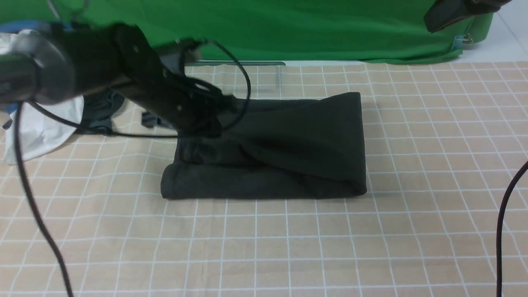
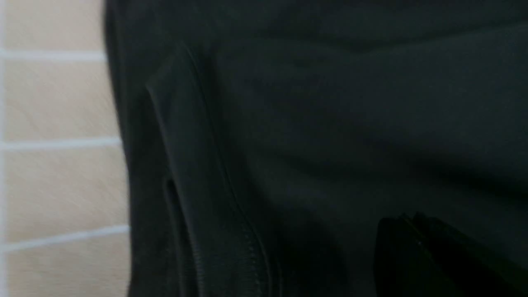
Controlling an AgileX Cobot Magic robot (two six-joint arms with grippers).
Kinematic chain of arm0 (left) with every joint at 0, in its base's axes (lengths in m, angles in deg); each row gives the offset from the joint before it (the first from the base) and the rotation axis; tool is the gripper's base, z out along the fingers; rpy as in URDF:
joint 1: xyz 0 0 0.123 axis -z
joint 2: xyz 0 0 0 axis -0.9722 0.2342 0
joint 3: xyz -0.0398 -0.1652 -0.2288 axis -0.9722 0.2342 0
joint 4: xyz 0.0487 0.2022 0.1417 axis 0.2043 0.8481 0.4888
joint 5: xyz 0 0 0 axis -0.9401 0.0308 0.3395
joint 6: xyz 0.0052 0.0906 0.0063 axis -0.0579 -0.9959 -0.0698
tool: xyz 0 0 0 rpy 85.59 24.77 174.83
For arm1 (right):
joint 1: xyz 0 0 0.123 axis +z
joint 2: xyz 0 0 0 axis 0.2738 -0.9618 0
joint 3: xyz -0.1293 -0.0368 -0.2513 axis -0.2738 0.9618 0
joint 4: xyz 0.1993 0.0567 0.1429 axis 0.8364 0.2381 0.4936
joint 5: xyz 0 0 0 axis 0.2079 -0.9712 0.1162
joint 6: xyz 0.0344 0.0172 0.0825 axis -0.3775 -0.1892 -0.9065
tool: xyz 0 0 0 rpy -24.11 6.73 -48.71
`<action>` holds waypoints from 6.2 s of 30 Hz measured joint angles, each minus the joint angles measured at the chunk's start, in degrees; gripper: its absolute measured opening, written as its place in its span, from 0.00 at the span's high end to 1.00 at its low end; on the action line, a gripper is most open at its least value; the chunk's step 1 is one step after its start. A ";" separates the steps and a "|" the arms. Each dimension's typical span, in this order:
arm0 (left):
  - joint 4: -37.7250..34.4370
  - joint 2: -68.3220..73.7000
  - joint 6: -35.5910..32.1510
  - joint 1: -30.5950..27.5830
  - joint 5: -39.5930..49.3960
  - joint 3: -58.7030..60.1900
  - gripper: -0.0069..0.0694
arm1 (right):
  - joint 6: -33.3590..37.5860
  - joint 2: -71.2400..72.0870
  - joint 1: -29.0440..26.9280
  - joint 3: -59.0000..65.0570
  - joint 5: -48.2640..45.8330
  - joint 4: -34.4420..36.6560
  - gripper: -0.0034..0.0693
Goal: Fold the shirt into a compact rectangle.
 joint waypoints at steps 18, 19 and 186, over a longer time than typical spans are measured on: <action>18.21 -1.95 12.99 -2.38 5.69 0.07 0.89 | -1.52 0.00 0.06 2.47 -0.02 -0.33 0.90; 19.56 -2.22 14.46 -2.86 6.78 0.07 0.89 | -2.43 0.00 0.06 3.18 -0.03 -0.72 0.90; 11.10 -88.07 4.21 -9.92 4.07 23.42 0.89 | 3.04 88.11 21.80 88.35 89.96 -9.63 0.63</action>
